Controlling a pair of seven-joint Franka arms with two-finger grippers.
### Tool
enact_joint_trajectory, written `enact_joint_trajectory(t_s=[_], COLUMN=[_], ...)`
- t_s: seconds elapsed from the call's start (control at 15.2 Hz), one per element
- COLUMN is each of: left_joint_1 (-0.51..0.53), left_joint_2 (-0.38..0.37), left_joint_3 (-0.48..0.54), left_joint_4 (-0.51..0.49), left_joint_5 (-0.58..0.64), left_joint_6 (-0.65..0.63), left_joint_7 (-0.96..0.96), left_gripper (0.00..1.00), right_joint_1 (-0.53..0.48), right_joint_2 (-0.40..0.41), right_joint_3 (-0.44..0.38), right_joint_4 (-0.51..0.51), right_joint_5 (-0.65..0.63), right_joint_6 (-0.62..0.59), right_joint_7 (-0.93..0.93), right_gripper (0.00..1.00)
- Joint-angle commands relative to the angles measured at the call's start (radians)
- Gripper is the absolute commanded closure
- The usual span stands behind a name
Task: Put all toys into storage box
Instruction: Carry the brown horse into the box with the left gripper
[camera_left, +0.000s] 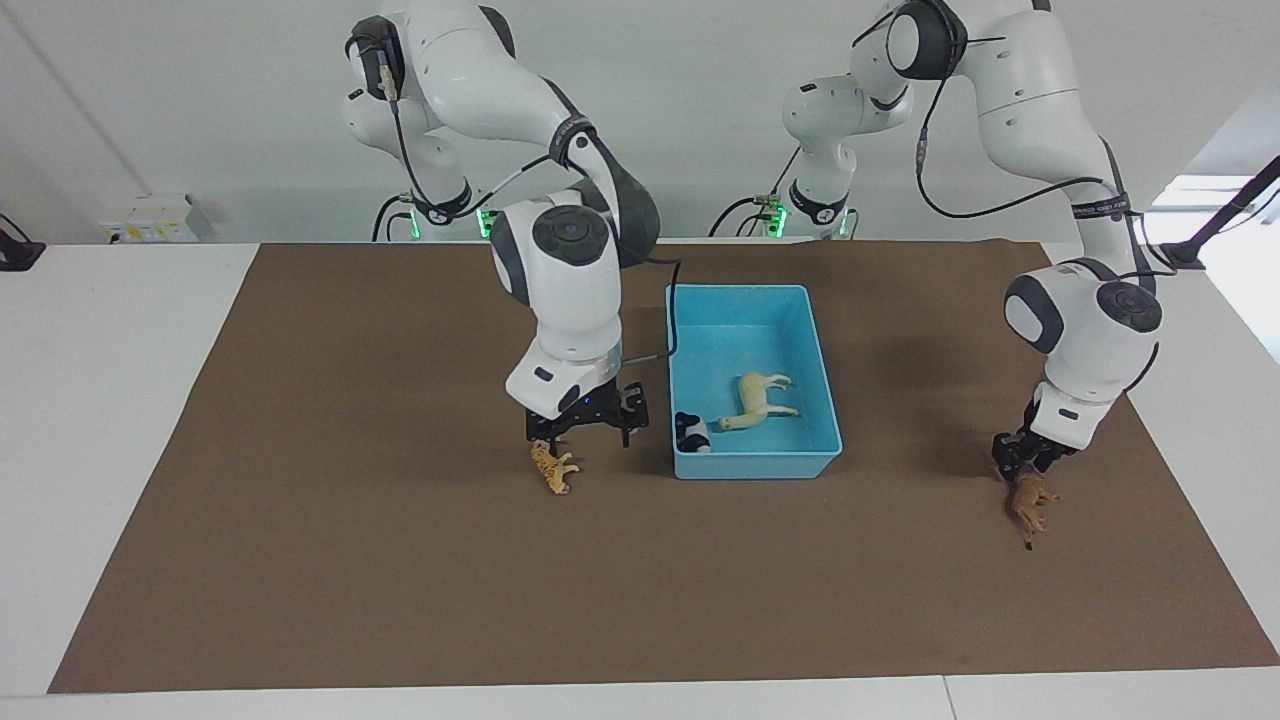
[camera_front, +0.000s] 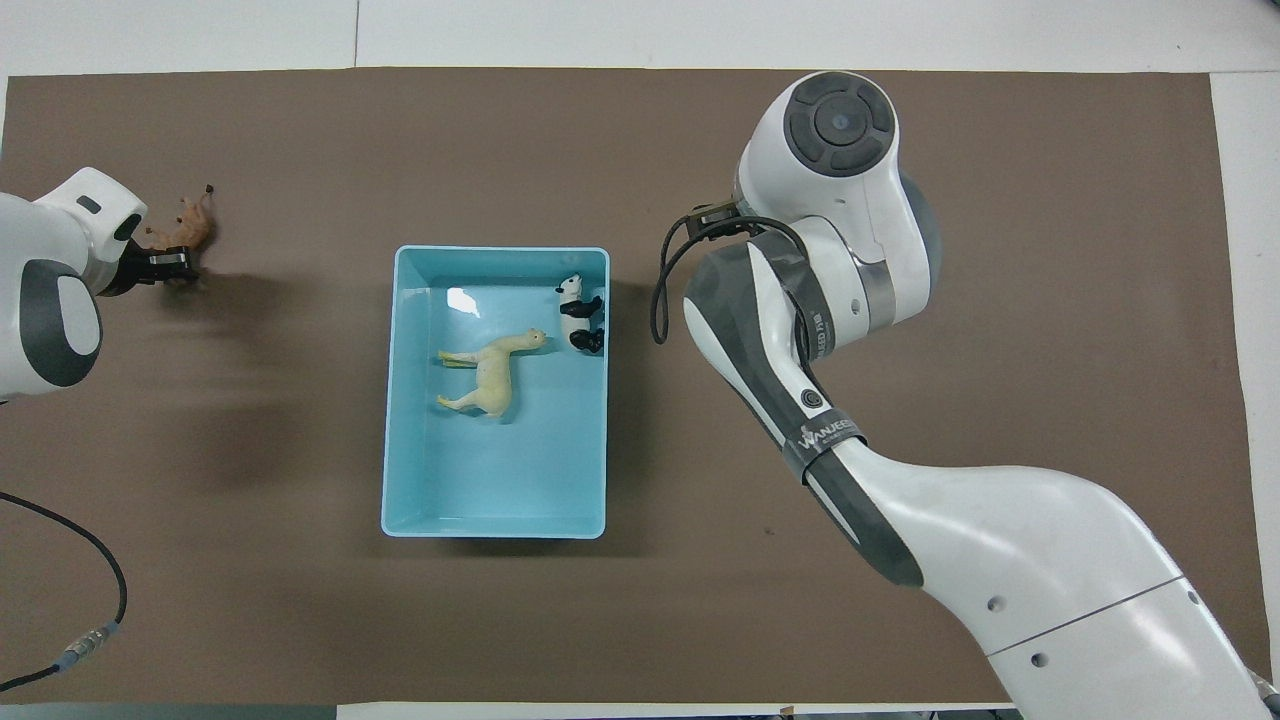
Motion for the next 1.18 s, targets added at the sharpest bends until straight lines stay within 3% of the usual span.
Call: enact_joint_trajectory(t_s=[0.0,0.13,0.46,0.66,0.98,1.12], left_joint_1=[0.013,0.013,0.001,-0.004,-0.033,-0.049], left_joint_2=[-0.020,-0.020,-0.020,-0.020,-0.042,-0.100], left_joint_3=[-0.005,-0.005,-0.005,-0.002,0.001,-0.003], left_joint_4=[-0.033,-0.033,-0.027,-0.004,0.186,0.208], left_joint_5=[0.017,0.017,0.016,0.016,0.017,0.016], left_joint_6=[0.031,0.031,0.017,-0.024,-0.354,-0.458], left_joint_7=[0.009,0.008,0.002,-0.009,-0.030,-0.089], left_gripper=[0.47,0.53,0.78,0.81,0.81,0.81], right_joint_1=[-0.004,0.003,-0.001,0.006,0.016,0.019], right_joint_2=[-0.071,-0.053,-0.066,-0.071,-0.063,-0.066], right_joint_3=[0.016,0.018,0.019,0.019,0.019,0.019], right_joint_4=[-0.179,-0.182,-0.266,-0.295,-0.303,-0.333], right_joint_5=[0.007,0.007,0.008,0.008,0.007,0.007], right_joint_6=[0.121,0.141,0.201,0.224,0.252,0.298], right_joint_7=[-0.052,-0.071,-0.224,-0.229,-0.229,-0.229], right_gripper=[0.00,0.00,0.00,0.00,0.01,0.28])
